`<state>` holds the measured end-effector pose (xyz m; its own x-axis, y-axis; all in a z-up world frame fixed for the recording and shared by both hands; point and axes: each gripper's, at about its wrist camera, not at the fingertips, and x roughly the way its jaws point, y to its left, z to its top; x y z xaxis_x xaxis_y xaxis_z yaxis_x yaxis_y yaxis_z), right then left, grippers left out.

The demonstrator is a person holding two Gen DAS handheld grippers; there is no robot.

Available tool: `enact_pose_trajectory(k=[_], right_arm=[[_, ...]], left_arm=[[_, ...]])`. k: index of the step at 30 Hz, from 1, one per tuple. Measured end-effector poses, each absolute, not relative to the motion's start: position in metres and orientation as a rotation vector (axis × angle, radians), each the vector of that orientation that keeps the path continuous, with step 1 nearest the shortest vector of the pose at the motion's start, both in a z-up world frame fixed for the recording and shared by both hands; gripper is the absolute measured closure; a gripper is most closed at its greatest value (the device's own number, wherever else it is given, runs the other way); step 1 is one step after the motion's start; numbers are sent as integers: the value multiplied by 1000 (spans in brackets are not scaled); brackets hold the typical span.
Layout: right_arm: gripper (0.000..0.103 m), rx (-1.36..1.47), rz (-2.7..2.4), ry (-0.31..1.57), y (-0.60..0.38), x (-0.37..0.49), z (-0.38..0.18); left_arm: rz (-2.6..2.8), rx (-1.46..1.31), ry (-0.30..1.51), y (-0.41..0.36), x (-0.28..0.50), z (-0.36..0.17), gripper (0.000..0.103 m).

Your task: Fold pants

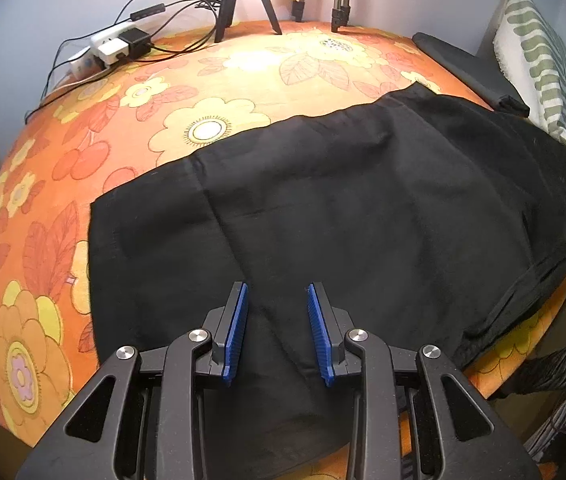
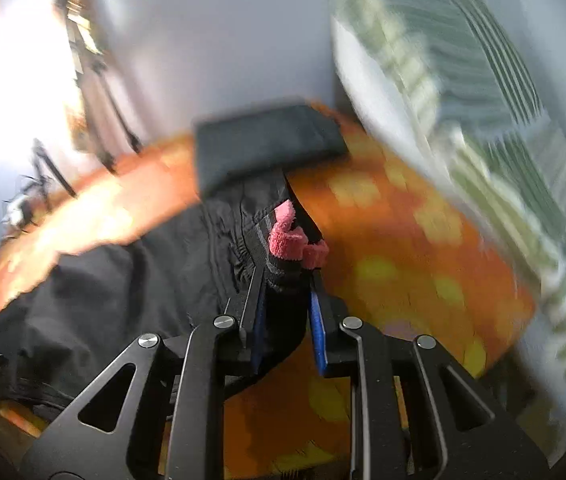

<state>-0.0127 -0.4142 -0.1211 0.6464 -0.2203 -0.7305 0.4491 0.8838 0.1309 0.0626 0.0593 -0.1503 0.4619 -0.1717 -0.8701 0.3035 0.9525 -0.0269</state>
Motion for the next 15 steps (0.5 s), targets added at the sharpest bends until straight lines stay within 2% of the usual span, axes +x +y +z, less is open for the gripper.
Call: enact_pose_trajectory(k=[3,6,8,15], right_arm=[[83,366,-399,857,-424,-15,-146],[77,404,-388,877,-434,-18,-147],[64,364,-414,879,-437,-20,-137],[64,377,-225,864,-422,-29,-97]], left_arm=[[-290,155,1050,56,61,-148,74],[-355,158,1015,43,53,-136,74],[-411,189,970,25,42,-123,74],[-676,352,871,-49,-11,-105,74]])
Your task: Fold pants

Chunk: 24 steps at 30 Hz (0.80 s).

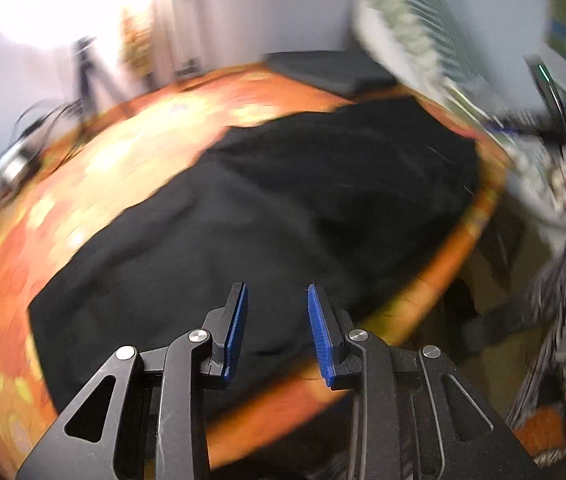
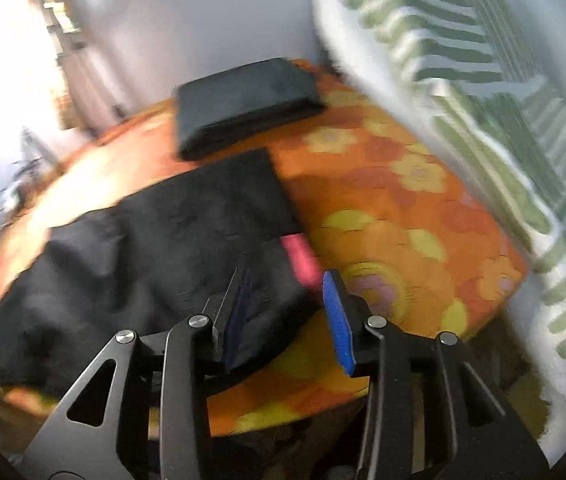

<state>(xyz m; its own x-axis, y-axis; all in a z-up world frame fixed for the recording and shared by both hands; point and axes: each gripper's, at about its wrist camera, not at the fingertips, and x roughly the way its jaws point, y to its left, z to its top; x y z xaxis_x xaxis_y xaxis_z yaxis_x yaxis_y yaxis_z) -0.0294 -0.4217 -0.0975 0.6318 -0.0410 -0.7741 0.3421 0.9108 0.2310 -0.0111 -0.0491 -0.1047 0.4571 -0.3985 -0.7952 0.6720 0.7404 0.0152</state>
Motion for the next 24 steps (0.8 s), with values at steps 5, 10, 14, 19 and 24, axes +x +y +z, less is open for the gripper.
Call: enact_pose_trajectory(k=[5,10,14,19,24], right_arm=[[64,318,77,932,-362,-19,-90],[64,80,356,1014,-277,-10,-97],[64,-146,459,1044,-224,-6,-110],[64,-303,539,1087,-190,0,-133],[64,-424,562,1079,-170,-3,-145]], left_arm=[[-729,537,866,-78,-36,-126,74],[-689,582,872,-83,-33,-138,74],[-670,574,861,-85,-27,-134,74],[-679,601,857,-90,-27,-138,74],[-700,614,869,-92,-26,-144,93]])
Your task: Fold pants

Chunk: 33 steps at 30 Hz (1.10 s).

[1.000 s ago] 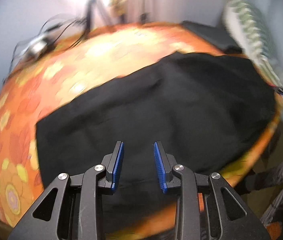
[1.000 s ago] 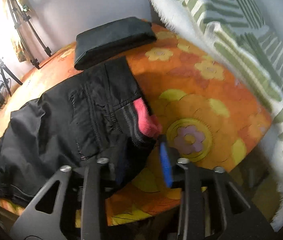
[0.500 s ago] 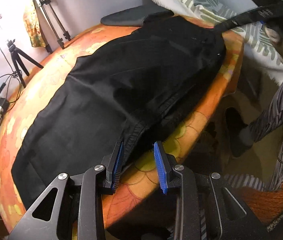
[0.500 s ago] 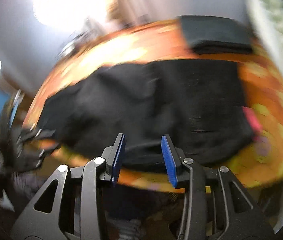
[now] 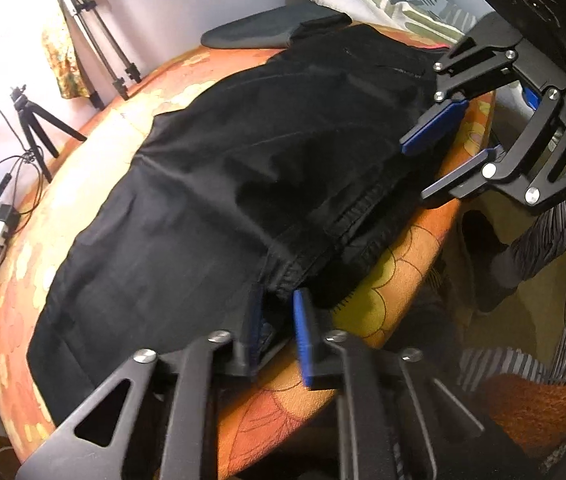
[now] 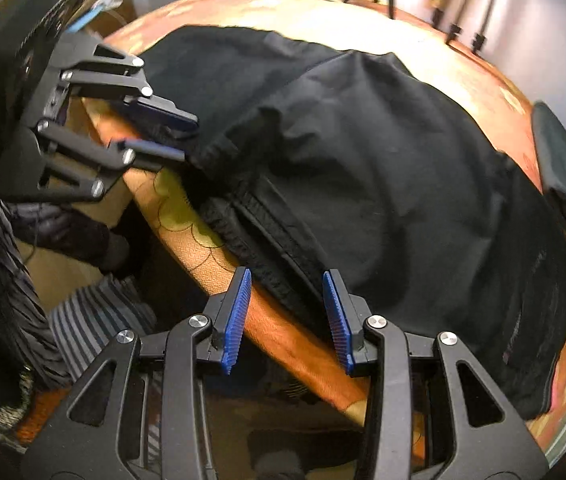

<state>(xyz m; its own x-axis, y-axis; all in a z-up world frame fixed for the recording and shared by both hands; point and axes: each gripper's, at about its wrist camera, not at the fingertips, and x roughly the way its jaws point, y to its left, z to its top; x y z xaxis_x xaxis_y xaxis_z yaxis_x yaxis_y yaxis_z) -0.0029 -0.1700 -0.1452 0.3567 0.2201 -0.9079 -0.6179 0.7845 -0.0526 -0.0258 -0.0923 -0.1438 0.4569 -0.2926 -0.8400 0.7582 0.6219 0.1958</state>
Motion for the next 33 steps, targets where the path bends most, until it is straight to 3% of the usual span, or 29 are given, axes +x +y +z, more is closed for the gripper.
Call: enact_pose_trajectory(k=[13,15,16,17,29,33], right_arm=[[66,-566,552,1046,-148,6,-161],[81,-570,551,1047,-147,7,-161],[96,-579,545,1055,-146,8,-162],[97,-580,546,1058,-146,9,-162],[100,-567,649,1171,-152,-2,-155],[100,-414,666,1114,-162,8,-119]], left_arm=[[-715,542,857,-85,-20,-132,99],[-720,534,855,-83,-20,-130,99],[-725,527,855,-82,-20,-129,99],[-725,526,855,-82,-20,-129,99],[-752,452,958,-72,-26,-148,99],[-724,341,962,-52,-24,-136,91]])
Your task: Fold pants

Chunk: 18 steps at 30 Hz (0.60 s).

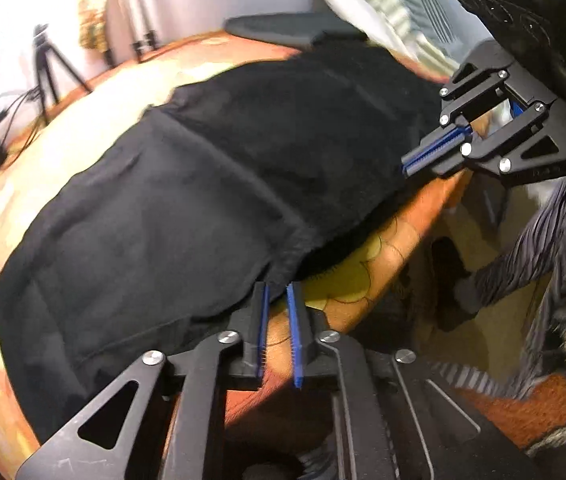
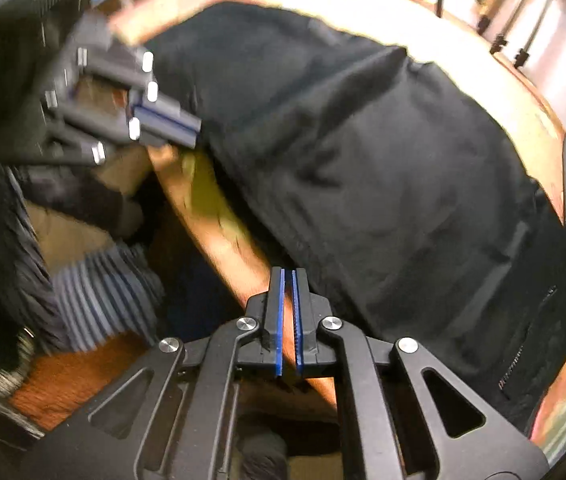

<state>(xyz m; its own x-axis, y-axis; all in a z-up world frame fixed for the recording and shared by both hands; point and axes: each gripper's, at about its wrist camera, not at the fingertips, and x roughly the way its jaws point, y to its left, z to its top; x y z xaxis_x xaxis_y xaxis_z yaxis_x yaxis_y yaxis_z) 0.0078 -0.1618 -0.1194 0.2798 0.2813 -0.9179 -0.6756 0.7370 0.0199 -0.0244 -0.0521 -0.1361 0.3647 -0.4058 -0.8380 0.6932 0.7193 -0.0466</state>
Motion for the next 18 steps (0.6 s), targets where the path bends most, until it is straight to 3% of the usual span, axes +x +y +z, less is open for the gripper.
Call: enact_pose_trajectory(k=[4,10,11,14,18], right_arm=[[99,-323,663,1035,-159,21,-96],[98,-286,721,993,-116,28,-96],[96,-277,746,983,-106,28,-95],[70,-276,799,930,-76,22,-91],[67,-299,888,893,-28,15,-93]], left_arm=[[-660,237,927,-21,-19,-117,80],[-470,101,922,45,-3,-102,78],[-437,79,923,57,-1,-100,78],[-348,-7,940,92,3,-97,78],[-283,-166,959,134,2,-97,76]])
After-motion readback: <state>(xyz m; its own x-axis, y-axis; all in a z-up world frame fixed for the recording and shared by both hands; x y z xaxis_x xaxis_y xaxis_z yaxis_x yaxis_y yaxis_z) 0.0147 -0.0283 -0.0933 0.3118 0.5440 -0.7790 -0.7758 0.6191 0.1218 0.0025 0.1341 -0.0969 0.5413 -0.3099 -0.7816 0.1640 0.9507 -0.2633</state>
